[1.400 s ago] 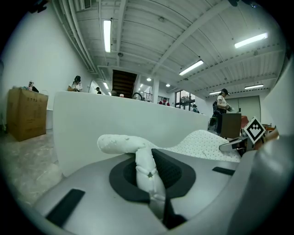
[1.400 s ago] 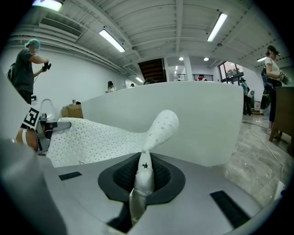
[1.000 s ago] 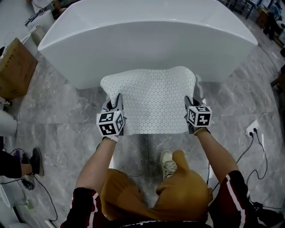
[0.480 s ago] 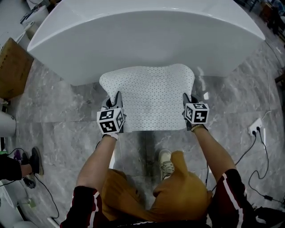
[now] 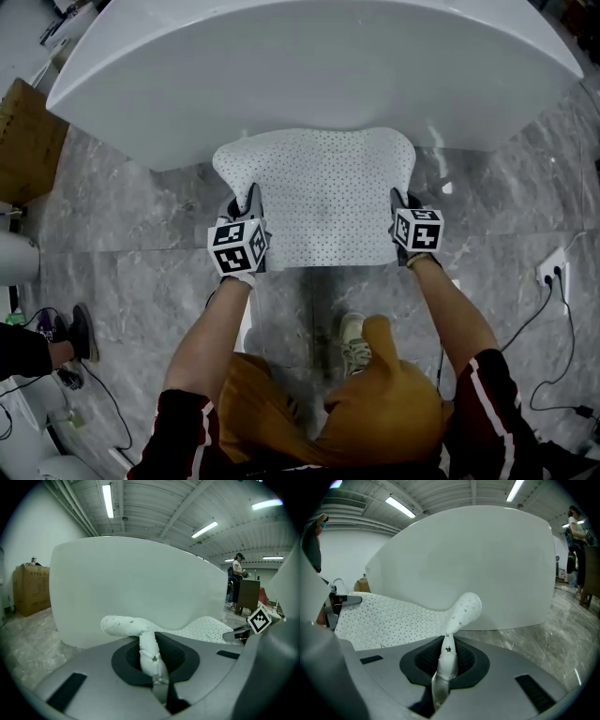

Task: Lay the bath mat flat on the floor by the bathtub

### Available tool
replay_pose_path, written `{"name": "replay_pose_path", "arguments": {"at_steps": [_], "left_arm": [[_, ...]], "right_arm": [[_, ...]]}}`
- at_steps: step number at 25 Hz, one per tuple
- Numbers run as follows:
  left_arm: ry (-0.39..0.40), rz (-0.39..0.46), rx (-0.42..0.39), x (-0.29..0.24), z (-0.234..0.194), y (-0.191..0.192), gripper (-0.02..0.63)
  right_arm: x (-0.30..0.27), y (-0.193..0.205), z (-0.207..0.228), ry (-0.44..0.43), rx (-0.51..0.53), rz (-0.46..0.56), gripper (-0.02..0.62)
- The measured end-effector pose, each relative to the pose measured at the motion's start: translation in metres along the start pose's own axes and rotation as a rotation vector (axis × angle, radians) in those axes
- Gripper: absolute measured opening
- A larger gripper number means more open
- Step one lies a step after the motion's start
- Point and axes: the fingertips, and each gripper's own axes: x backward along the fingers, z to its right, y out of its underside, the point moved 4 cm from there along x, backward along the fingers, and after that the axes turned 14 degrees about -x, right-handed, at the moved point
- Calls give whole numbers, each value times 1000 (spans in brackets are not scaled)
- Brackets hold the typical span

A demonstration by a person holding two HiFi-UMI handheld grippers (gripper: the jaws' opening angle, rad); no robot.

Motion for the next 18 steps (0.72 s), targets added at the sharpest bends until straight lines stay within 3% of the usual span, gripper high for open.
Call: {"name": "replay_pose_path", "arguments": {"at_steps": [8,12,14,18], "left_arm": [[-6,-6,5,-15,3,3,31],[-12,-11,15,-21,5,6,31],[-9,-17,21,-23,9,10,31],[4,-32,16,-26,23,21,31]], "right_arm": [[-17,-7,3,-7,31,-10,73],[-17,-7,6,3,40,-21,130],[-11,-6,11,19,40,-8,201],[8,-15,21,44,31,49,202]]}}
